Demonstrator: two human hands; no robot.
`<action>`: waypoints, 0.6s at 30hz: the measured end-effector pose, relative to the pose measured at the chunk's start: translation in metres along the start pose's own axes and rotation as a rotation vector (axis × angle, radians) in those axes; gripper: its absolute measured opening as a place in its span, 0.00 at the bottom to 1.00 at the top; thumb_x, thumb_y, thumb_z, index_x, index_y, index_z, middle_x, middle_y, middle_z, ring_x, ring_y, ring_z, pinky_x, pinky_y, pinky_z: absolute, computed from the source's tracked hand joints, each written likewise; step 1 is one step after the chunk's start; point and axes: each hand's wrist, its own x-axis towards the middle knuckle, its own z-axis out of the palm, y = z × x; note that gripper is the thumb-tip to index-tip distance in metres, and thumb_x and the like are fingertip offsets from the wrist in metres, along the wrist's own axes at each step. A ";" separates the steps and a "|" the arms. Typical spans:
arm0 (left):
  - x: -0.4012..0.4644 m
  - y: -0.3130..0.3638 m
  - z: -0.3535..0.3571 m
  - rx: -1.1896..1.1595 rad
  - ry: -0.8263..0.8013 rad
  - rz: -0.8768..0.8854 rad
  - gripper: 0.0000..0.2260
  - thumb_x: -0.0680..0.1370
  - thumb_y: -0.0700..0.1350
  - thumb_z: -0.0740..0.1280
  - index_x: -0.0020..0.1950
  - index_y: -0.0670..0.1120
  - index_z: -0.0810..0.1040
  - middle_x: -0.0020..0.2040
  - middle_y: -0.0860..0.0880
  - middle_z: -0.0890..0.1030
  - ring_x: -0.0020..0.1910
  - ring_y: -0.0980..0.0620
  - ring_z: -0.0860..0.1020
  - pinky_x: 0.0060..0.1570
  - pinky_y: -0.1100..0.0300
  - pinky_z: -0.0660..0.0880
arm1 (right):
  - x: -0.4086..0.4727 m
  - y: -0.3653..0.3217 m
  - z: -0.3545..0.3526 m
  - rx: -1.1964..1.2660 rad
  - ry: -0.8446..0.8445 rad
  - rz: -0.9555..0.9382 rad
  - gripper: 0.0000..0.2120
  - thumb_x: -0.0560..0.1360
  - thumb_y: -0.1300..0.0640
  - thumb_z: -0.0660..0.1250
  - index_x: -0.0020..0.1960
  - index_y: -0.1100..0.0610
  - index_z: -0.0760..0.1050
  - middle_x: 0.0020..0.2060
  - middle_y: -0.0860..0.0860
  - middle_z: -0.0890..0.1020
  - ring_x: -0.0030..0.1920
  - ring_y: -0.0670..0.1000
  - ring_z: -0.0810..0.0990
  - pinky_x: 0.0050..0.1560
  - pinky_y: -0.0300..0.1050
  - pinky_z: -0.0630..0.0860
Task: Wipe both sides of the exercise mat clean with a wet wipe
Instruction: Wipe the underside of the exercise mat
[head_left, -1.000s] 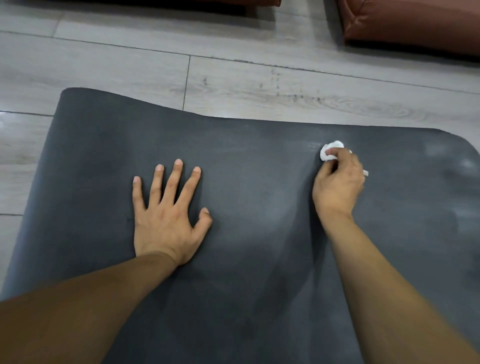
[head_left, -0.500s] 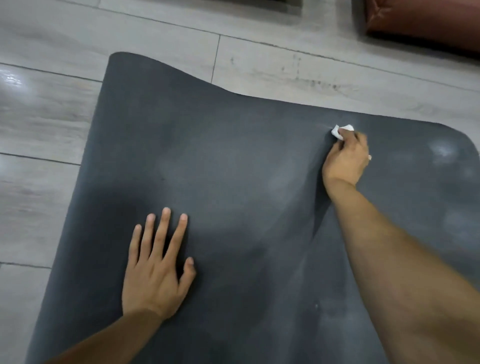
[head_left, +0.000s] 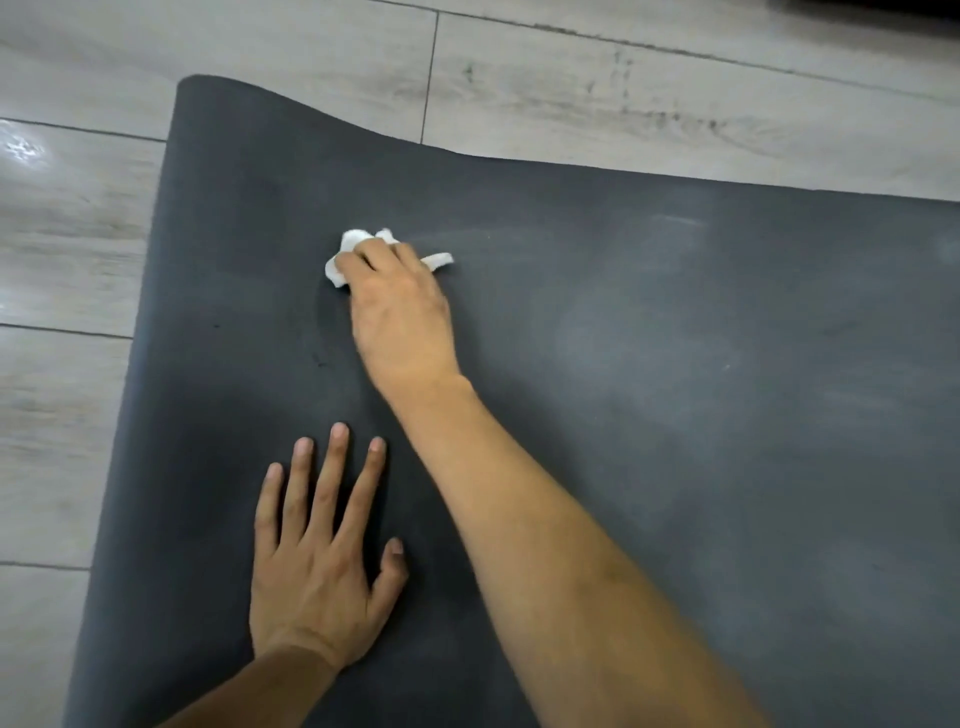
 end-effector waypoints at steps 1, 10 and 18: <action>0.000 0.000 0.000 -0.007 0.004 0.002 0.37 0.75 0.59 0.57 0.84 0.50 0.57 0.85 0.45 0.53 0.83 0.39 0.53 0.79 0.37 0.53 | -0.002 0.011 -0.007 -0.007 -0.028 -0.041 0.16 0.71 0.61 0.54 0.43 0.56 0.82 0.42 0.53 0.81 0.43 0.56 0.78 0.42 0.46 0.71; 0.000 0.002 -0.001 -0.020 0.021 -0.006 0.37 0.75 0.58 0.57 0.84 0.49 0.59 0.84 0.44 0.55 0.83 0.38 0.54 0.79 0.36 0.53 | -0.056 0.168 -0.130 -0.269 0.282 0.708 0.15 0.73 0.63 0.57 0.50 0.56 0.82 0.50 0.56 0.81 0.50 0.61 0.79 0.51 0.52 0.73; -0.002 0.000 0.002 -0.011 0.032 0.004 0.37 0.75 0.58 0.56 0.84 0.50 0.57 0.85 0.45 0.54 0.83 0.39 0.53 0.79 0.37 0.53 | -0.040 -0.009 -0.015 0.088 -0.026 0.053 0.10 0.71 0.67 0.64 0.46 0.59 0.82 0.46 0.54 0.82 0.54 0.57 0.79 0.55 0.45 0.73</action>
